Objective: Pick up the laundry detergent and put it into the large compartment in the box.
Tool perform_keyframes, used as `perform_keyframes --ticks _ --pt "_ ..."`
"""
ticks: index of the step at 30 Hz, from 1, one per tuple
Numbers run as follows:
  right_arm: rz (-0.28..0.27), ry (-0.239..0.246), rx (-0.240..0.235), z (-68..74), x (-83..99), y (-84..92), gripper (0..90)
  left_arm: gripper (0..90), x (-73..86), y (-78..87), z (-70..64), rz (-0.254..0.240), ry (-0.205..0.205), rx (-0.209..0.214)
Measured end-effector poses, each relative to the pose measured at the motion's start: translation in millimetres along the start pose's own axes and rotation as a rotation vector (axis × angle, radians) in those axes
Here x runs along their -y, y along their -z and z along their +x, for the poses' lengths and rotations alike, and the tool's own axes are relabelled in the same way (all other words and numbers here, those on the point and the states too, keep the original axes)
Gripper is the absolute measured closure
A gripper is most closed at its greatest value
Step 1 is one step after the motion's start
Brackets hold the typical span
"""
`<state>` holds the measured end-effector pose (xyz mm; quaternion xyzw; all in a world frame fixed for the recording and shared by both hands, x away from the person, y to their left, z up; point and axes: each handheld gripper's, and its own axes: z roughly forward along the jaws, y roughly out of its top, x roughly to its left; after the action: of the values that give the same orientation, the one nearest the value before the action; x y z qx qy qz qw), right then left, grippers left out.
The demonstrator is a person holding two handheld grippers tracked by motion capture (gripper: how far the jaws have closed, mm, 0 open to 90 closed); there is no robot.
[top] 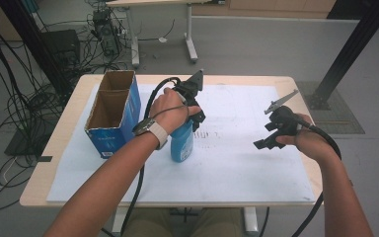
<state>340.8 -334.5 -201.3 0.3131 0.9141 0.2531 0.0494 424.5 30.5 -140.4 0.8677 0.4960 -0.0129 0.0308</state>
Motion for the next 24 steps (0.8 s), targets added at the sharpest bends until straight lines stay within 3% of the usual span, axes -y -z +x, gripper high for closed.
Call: perform_keyframes --ticks 24 --pt "-0.007 -0.009 -0.009 -2.3 4.3 -3.7 12.5 15.1 -2.7 -15.2 -1.7 0.012 -0.002 -0.006"
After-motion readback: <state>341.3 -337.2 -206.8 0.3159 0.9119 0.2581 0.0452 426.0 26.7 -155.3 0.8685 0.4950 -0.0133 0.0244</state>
